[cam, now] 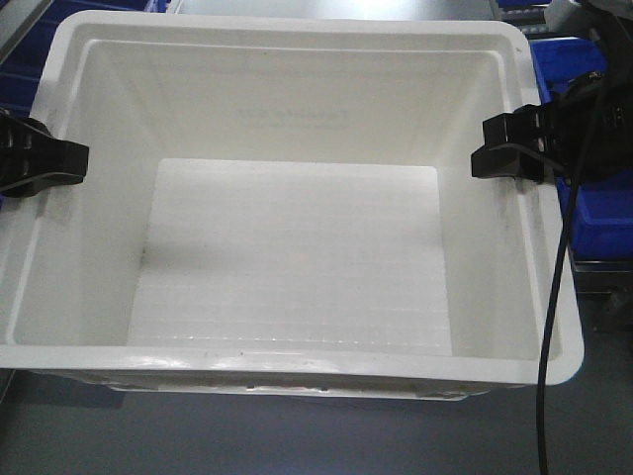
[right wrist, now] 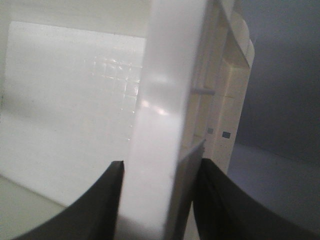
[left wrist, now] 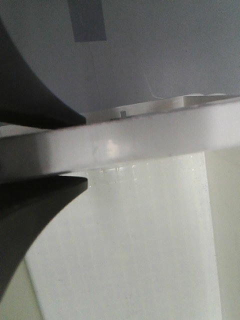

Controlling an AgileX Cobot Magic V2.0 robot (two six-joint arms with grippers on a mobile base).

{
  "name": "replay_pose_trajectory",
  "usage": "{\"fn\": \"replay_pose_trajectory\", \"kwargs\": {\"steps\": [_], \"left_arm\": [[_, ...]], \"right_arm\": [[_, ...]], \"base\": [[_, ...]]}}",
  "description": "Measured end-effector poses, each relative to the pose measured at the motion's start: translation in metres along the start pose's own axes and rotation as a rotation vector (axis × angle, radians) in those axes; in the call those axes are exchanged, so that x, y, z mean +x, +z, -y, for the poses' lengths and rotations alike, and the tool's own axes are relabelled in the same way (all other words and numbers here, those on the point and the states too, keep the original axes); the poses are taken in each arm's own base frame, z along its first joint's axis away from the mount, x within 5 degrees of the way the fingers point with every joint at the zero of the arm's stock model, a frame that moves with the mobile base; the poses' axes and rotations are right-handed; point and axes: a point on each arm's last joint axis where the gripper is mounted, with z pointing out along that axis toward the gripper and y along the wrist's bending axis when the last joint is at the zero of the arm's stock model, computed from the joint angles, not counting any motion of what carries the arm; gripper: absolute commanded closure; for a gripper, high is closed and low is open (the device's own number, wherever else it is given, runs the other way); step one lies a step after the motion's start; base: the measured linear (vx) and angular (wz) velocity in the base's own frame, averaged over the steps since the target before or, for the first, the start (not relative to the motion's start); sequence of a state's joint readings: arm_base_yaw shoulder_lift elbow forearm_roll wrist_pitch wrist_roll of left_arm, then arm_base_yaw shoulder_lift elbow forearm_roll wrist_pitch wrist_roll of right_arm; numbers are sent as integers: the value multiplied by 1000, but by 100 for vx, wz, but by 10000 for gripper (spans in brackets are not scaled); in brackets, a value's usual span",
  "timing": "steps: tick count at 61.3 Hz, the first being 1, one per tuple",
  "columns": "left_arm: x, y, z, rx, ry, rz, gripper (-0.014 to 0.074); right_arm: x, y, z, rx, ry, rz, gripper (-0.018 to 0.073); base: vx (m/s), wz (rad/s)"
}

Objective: Move bin from left to right shelf
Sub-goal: 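Hold the tote with both grippers while the base turns away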

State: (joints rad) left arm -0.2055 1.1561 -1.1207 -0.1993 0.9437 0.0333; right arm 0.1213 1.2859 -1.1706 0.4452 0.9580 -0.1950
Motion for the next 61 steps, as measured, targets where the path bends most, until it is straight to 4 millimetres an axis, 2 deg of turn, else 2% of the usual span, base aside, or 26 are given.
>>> {"fn": "replay_pose_trajectory", "kwargs": {"steps": [61], "left_arm": [[0,0,0,1,0,-1,604]], "right_arm": [[0,-1,0,0,-2,-1,564]], "base": [[27,-37]]}}
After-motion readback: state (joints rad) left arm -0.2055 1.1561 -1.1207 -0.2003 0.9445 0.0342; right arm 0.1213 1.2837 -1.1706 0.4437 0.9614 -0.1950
